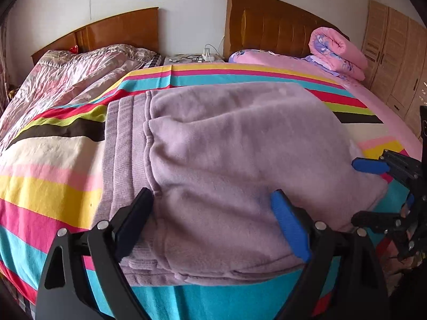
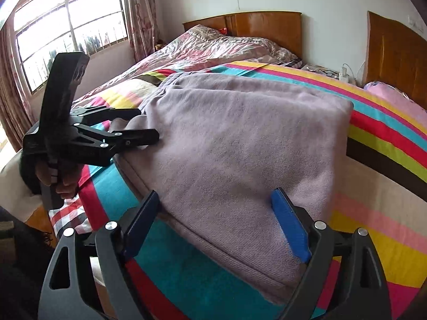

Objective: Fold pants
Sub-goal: 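Press both open tools on the folded sweatpants to flatten them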

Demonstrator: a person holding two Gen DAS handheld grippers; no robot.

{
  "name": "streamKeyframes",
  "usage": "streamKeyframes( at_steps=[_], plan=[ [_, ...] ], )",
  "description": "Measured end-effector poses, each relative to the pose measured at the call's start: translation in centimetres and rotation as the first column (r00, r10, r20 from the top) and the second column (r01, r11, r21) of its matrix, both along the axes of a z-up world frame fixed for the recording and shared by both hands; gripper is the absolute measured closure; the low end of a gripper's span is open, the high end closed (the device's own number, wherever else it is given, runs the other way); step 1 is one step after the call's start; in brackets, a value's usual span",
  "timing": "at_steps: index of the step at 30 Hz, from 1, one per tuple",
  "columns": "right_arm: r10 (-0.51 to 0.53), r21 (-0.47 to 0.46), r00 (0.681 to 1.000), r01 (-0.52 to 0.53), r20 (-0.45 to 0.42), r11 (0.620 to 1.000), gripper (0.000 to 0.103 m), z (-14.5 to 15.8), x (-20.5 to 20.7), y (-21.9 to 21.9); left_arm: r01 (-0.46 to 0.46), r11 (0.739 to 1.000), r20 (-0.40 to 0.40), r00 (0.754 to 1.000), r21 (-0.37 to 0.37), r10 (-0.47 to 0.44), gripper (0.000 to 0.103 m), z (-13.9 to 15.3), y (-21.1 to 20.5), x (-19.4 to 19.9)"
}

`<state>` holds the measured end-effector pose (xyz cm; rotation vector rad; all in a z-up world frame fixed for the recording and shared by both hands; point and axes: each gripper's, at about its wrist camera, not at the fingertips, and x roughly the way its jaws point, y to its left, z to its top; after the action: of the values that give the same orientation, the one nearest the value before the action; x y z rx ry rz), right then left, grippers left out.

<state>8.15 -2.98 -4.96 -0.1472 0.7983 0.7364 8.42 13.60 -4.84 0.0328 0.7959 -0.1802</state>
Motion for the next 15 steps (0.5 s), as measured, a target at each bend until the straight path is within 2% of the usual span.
streamKeyframes(
  at_steps=[3,5,9,11,13,15],
  plan=[
    [0.077,-0.066,0.997,-0.077,0.006,0.995,0.013,0.5,-0.5,0.6,0.001,0.999,0.007,1.000,-0.033,-0.001,0.013,-0.4,1.3,-0.1],
    [0.104,-0.019,0.995,-0.104,-0.004,0.994,0.016,1.6,-0.2,-0.3,0.002,0.999,0.003,1.000,-0.048,-0.002,0.013,-0.3,1.5,0.0],
    [0.006,0.064,0.998,-0.009,0.057,0.998,0.017,3.6,3.2,-2.1,0.000,0.999,-0.001,1.000,-0.053,0.000,0.012,-0.1,1.6,0.5],
    [0.012,0.077,1.000,-0.013,0.017,0.997,0.016,2.8,5.3,-2.0,-0.002,0.999,-0.002,1.000,-0.050,0.002,0.011,-0.2,1.6,0.6],
    [0.051,-0.006,0.995,-0.052,-0.091,0.999,0.015,0.3,6.8,-1.2,-0.002,0.999,-0.005,1.000,-0.039,0.001,0.010,-0.2,1.5,0.7],
    [0.088,-0.005,0.994,-0.089,-0.057,0.996,0.014,0.3,6.5,-1.2,0.003,0.999,-0.010,1.000,-0.042,-0.004,0.010,-0.2,1.6,0.8]
  ],
)
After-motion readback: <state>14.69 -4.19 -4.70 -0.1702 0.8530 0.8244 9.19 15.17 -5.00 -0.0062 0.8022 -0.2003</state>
